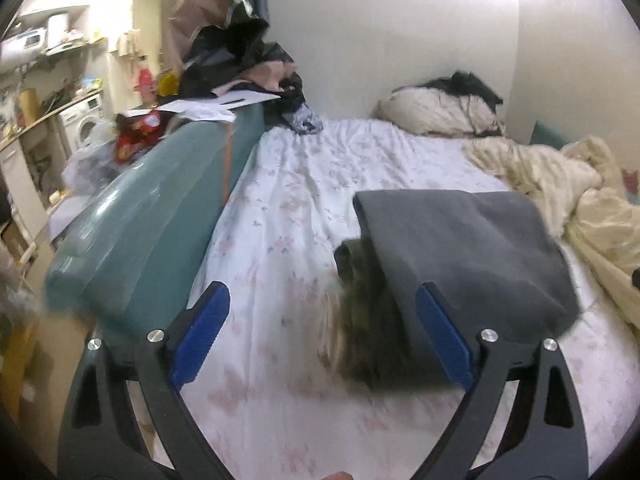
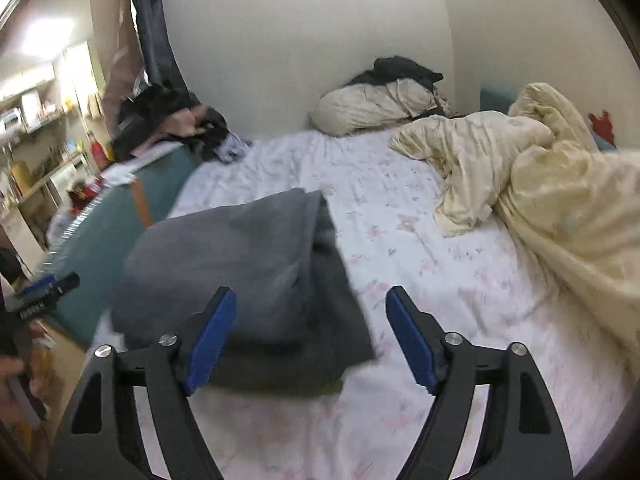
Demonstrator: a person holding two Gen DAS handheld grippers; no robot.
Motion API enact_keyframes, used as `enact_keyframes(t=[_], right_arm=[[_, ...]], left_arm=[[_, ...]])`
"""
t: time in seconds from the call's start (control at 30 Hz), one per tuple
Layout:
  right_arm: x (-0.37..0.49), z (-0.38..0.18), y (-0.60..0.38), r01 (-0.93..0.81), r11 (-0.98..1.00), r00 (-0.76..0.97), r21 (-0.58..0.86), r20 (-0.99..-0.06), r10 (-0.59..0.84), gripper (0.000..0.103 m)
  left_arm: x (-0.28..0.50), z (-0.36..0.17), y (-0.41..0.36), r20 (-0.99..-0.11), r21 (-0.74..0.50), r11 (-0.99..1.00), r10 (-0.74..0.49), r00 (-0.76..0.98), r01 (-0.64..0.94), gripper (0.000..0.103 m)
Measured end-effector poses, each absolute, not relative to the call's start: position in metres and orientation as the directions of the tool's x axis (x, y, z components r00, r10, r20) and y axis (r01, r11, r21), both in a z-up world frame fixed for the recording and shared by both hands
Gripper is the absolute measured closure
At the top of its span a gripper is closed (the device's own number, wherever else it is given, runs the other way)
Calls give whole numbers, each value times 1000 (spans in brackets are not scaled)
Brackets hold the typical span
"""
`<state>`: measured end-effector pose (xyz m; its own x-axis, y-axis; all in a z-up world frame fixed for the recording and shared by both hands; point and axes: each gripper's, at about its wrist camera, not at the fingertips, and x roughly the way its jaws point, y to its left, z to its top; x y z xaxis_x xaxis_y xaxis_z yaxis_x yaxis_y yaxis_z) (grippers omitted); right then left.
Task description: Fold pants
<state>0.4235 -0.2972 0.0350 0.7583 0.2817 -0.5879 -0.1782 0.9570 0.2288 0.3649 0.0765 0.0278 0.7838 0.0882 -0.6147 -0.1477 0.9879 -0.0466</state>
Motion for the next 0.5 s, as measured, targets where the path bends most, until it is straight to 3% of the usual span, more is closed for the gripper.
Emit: enact_keyframes(t=[0.1,0.37,0.5], right_arm=[[374,35,-289,-191,943,752,273,-576,319,18],[241,52,-274,-201,956,782,216,-552,289,4],[186,57,-273,-218,956,789,196,-541,291,0]], left_arm=[[308,35,57,-608,-124,985,17,794,-116,11],[172,63,18,-566,-103,993,-15,824,-53,9],[113,70,13,-530,-98,993,4,848,-66,1]])
